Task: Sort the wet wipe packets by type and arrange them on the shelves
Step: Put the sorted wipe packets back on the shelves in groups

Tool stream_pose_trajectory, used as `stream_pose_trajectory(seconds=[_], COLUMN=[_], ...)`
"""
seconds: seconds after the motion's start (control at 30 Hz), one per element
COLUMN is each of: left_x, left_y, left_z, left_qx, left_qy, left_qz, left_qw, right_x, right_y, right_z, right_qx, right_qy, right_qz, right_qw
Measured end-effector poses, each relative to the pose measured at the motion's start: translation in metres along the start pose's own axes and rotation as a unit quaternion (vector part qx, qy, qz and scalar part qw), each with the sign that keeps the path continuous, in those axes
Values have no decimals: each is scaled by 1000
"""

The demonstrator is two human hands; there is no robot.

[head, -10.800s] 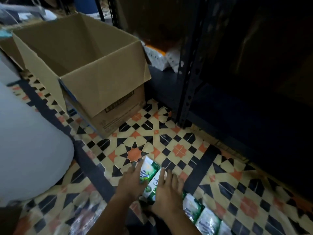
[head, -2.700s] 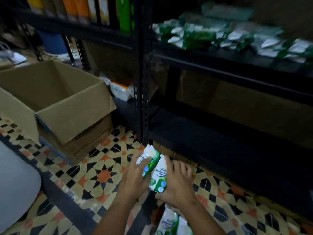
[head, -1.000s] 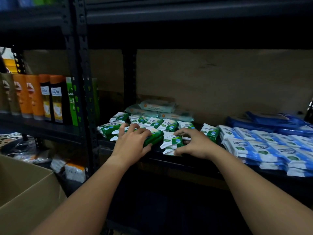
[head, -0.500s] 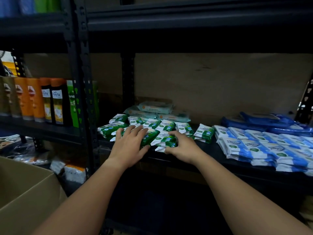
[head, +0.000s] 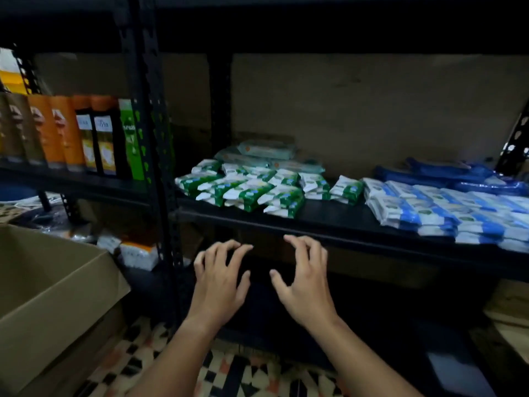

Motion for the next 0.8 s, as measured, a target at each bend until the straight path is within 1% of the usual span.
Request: stream_pose_trajectory(seconds=[0.03,0.13,0.23,0.3,0.37,0.43,0.5,0.53,0.6,0.67,0.7,0.73,0.8], left_x=[-3,-12,-15,-14,-15,-14,-15,-15,-14,-13,-13,-13,-13], left_y=[-18,-88,-168,-215,-260,-288,-313,-325,-347,-366,-373,-379,-388], left_z=[-2,-7,-13,-17,-21,-27,-36,-41,-50,-57,-59,-61,-65], left_qx=[14,74,130,166,198,225,265,281,303,322,330,331,319], left_qy=[-2,-13,-20,-19,-20,-33,-36,-28,-15,-23,-27,-30,-26], left_qz=[18,112,254,341,428,488,548,571,596,600,596,595,599], left_qw=[1000,991,958,925,882,843,793,771,743,732,731,732,734], right_x=[-3,-12,-21,-26,-32,-32,-32,-30,-26,-23,-23,-24,-27], right_y=[-15,-75,-145,-191,-237,-267,-298,-311,-336,-358,-367,-376,-389], right_z=[-3,-19,-37,-49,-60,-67,-74,-79,-86,-91,-92,-92,-89], right_qx=[-12,-65,-118,-147,-168,-180,-190,-189,-174,-138,-118,-104,-98], right_qy=[1,11,-6,-24,-44,-42,-34,-33,-42,-78,-103,-127,-154], right_qz=[33,137,238,298,350,387,441,469,527,596,617,625,611], right_qw=[999,988,964,943,920,903,876,862,831,787,771,763,770])
Point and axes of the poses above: each hand's wrist, its own y-axis towards the middle knuckle, its own x-axis out of the back of the hand, z = x × y, the point moved 1 cm from there along y, towards the middle knuckle, and after that the axes turned 15 degrees about -z, right-handed, at the moved point
